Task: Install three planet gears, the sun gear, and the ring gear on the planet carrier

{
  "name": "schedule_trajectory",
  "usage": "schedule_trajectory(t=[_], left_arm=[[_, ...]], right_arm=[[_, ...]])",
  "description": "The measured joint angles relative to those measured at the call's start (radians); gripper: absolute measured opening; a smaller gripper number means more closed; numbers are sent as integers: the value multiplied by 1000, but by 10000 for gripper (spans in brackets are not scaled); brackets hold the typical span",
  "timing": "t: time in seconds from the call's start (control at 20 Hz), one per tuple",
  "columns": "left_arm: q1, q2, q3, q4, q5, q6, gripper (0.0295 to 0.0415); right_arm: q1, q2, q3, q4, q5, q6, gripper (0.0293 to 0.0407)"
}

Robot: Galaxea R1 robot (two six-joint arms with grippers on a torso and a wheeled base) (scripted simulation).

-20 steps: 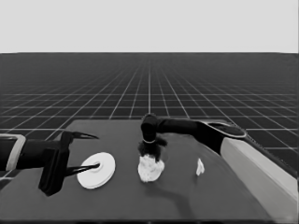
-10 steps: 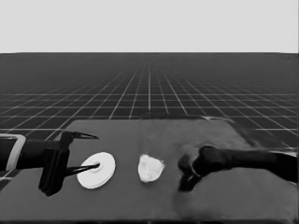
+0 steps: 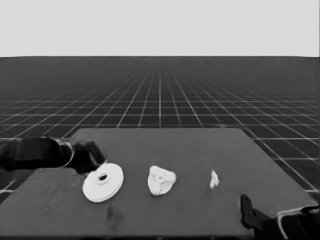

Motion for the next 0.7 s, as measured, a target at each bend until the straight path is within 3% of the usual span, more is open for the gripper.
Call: schedule_trajectory(t=[0.05, 0.1, 0.15, 0.25, 0.4, 0.5, 0.7], left_arm=[[10, 118, -192, -224, 91, -235, 402], [20, 179, -354, -374, 86, -329, 394], [29, 216, -469, -464, 75, -363, 389], [38, 256, -597, -550, 67, -376, 385], [43, 277, -663, -587, 66, -372, 385], [181, 305, -727, -480, -13, -353, 385], [244, 330, -784, -438, -55, -335, 385]], right_arm=[[0, -1, 1, 0, 0, -1, 385], [0, -2, 2, -1, 0, -1, 385], [0, -2, 2, -1, 1, -1, 385], [0, -2, 2, -1, 1, -2, 385], [0, -2, 2, -1, 1, -2, 385], [0, -2, 2, -1, 1, -2, 385], [0, -2, 2, -1, 1, -2, 385]])
